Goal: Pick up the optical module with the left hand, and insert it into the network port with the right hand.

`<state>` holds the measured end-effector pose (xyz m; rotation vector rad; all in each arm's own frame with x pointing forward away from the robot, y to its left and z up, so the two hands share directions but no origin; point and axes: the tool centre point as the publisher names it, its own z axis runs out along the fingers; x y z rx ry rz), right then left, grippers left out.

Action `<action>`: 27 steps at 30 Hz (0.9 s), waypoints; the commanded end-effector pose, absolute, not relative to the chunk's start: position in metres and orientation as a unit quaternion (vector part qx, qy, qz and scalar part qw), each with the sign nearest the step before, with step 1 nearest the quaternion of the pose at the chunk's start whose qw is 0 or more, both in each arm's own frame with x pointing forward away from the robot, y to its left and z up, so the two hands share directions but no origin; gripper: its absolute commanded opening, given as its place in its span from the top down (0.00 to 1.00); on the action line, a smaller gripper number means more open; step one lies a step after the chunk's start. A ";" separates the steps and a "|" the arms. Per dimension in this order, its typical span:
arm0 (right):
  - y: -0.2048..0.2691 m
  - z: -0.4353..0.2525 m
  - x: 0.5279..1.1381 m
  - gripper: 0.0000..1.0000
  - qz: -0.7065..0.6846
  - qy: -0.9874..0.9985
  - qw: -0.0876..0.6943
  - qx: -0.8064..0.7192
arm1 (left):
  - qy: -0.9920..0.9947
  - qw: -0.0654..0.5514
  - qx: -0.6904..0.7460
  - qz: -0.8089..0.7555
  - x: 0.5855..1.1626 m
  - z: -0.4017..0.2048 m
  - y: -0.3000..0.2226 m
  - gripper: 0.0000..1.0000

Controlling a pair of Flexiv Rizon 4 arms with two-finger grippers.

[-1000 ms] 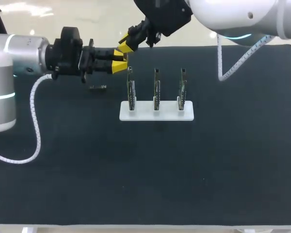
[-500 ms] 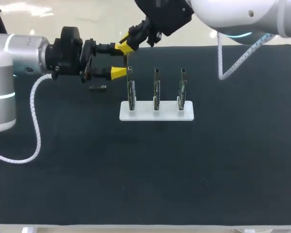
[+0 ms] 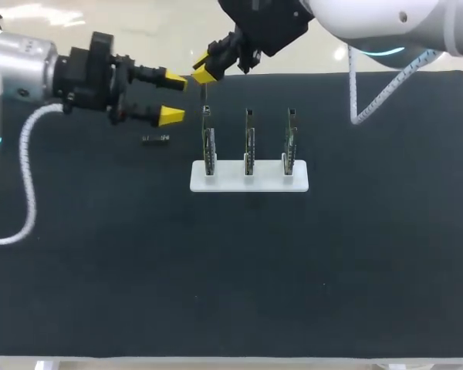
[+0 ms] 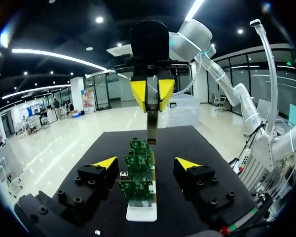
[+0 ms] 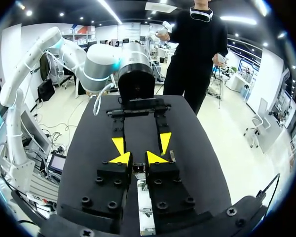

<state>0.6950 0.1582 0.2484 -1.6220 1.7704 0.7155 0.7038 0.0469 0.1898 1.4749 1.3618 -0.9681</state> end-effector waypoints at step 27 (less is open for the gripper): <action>0.152 0.244 0.707 1.00 0.264 0.663 0.304 -0.631 | 0.593 0.353 0.649 -0.321 0.695 0.212 0.128 0.00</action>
